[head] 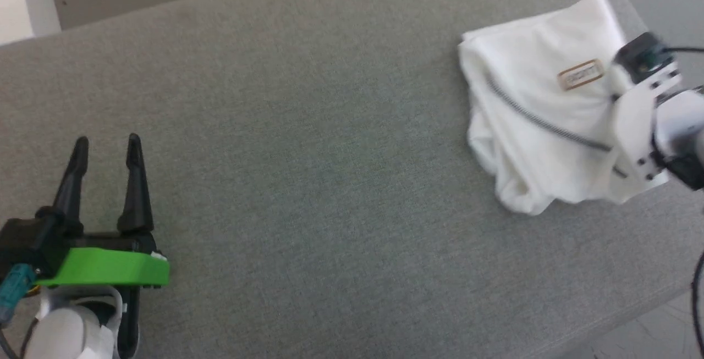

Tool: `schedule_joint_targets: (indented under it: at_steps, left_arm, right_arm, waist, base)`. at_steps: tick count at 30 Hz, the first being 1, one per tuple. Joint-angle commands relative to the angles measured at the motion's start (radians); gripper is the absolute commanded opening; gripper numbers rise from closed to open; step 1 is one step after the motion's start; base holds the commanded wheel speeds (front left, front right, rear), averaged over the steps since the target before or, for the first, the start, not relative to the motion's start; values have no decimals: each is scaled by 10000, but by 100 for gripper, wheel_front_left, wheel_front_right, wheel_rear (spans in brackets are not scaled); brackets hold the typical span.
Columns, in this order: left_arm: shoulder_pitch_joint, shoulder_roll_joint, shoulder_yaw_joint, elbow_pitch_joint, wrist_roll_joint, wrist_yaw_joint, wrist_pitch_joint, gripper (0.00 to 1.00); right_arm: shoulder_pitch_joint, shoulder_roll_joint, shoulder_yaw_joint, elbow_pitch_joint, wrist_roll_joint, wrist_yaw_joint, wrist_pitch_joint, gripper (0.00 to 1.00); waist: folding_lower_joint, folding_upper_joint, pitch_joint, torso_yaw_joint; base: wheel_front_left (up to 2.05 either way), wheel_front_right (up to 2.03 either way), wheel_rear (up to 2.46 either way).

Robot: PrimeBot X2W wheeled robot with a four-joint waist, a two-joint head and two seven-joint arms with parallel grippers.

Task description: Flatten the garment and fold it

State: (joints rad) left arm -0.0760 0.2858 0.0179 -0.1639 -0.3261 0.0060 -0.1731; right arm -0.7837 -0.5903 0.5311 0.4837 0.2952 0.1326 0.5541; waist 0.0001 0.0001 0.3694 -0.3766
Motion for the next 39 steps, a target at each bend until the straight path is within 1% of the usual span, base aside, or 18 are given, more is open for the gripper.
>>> schedule_joint_targets:
  at_steps: [1, 7, 11, 16, 20, 21, 22, 23, 27, 28, 29, 36, 39]
  left_arm:
    - [-171, 129, 66, -136, 92, 67, 77, 100]
    - [-222, 293, 258, -496, 73, 192, 180, 100]
    - [-192, 365, 319, -627, 40, 218, 210, 100]
    - [-183, 418, 351, -760, 30, 263, 209, 100]
    - [-182, 427, 346, -769, 33, 314, 207, 100]
    - [-180, 421, 336, -749, 35, 324, 201, 100]
    - [-180, 404, 316, -718, 34, 333, 181, 100]
    - [-176, 387, 300, -688, 31, 340, 158, 100]
    - [-106, 283, 204, -485, 8, 359, 30, 100]
    - [-8, 152, 125, -251, -48, 364, -110, 100]
    - [22, 109, 108, -183, -69, 370, -151, 100]
    - [279, -286, -31, 409, -237, 423, -441, 100]
    - [335, -384, -107, 587, -243, 452, -487, 100]
  right_arm:
    - [-258, -124, -320, 172, -139, -19, -204, 0]
    - [-493, -512, -1974, 946, -653, -19, -447, 0]
    - [-583, -597, -2928, 1332, -1044, -19, -576, 0]
    - [-629, -514, -3955, 1498, -1671, -19, -640, 0]
    - [-553, -285, -4797, 1618, -2241, -19, -304, 0]
    - [-520, -231, -4955, 1640, -2410, -19, -214, 9]
    - [-473, -147, -5110, 1647, -2558, -19, -126, 49]
    - [-436, -83, -5255, 1642, -2679, -19, -72, 100]
    - [-238, 170, -5736, 1561, -3134, -19, 136, 100]
    - [-251, 333, -5887, 1218, -3150, -19, 15, 100]
    - [-283, 411, -5925, 1047, -3086, -19, -102, 100]
    - [-281, 1312, -5659, -717, -2212, -19, -1585, 100]
    - [-147, 1768, -5521, -1485, -1764, -19, -2314, 100]
  waist:
    - [-1, -1, 1319, 421]
    - [-1, -1, 1962, 916]
    - [-1, -1, 2170, 1123]
    - [-1, -1, 2306, 1280]
    - [-1, -1, 2269, 1311]
    - [-1, -1, 2221, 1313]
    - [-1, -1, 2142, 1319]
    - [-1, -1, 2067, 1323]
    - [-1, -1, 1546, 1351]
    - [-1, -1, 947, 1427]
    - [-1, -1, 756, 1459]
    - [-1, -1, -829, 1921]
    - [-1, -1, -1308, 2171]
  base:
    - [0, 0, 0]
    - [0, 0, 0]
    - [0, 0, 0]
    - [0, 0, 0]
    - [0, 0, 0]
    - [0, 0, 0]
    - [0, 0, 0]
    - [0, 0, 0]
    - [0, 0, 0]
    - [0, 0, 0]
    - [0, 0, 0]
    - [0, 0, 0]
    - [0, 0, 0]
